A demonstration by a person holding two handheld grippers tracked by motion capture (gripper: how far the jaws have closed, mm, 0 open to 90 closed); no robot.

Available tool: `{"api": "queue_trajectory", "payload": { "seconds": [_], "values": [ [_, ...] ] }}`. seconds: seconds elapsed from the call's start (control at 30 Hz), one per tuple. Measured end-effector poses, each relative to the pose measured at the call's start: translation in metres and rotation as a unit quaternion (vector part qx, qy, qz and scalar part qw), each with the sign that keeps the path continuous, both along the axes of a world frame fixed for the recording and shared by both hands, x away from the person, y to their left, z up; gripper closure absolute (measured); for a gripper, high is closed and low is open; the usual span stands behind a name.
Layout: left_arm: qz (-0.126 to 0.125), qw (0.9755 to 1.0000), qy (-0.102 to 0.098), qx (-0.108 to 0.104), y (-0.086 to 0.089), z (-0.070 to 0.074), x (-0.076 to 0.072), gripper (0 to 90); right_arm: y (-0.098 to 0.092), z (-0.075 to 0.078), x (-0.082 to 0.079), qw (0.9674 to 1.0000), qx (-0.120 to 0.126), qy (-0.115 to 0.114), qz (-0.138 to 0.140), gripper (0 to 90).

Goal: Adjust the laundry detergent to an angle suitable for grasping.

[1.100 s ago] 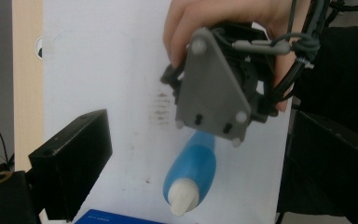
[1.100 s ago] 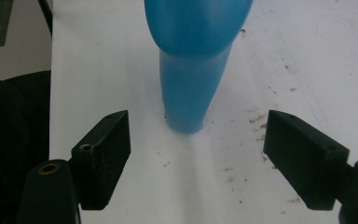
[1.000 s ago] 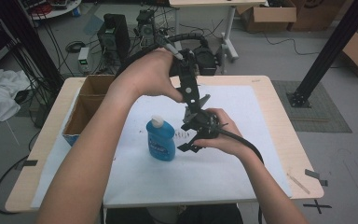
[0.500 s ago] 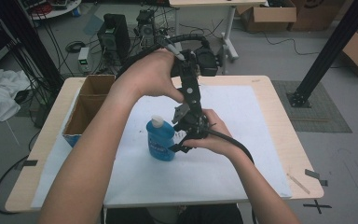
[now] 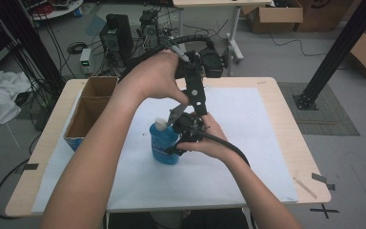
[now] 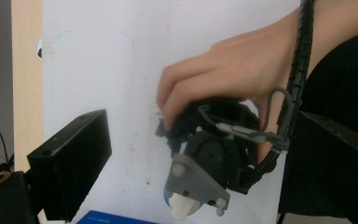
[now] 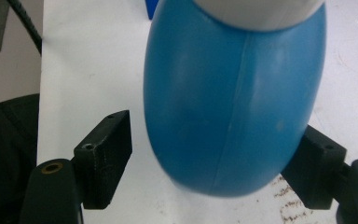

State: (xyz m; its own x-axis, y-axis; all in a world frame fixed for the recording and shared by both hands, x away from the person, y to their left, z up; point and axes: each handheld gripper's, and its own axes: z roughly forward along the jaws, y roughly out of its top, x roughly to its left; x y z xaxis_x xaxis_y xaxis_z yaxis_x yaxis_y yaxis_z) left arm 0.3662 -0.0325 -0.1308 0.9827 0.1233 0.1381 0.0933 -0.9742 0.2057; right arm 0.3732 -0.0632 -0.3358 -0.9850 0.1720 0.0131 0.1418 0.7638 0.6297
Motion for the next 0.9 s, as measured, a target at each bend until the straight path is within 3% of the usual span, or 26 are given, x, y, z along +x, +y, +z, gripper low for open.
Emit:
{"api": "queue_trajectory", "payload": {
  "seconds": [0.3,0.57,0.9],
  "values": [
    [0.002,1.0,0.001,0.001,-0.001,-0.001,0.001,6.6,0.007,-0.002,0.002,1.0,0.004,-0.001,-0.006,27.0],
    [0.003,1.0,0.001,-0.001,0.0,-0.001,0.002,6.5,0.012,-0.006,0.004,0.9997,0.009,-0.016,-0.015,40.2],
    [0.004,1.0,0.002,-0.002,0.002,0.0,0.003,6.6,0.011,-0.006,0.006,0.9998,0.009,-0.016,-0.004,41.7]
  ]
}}
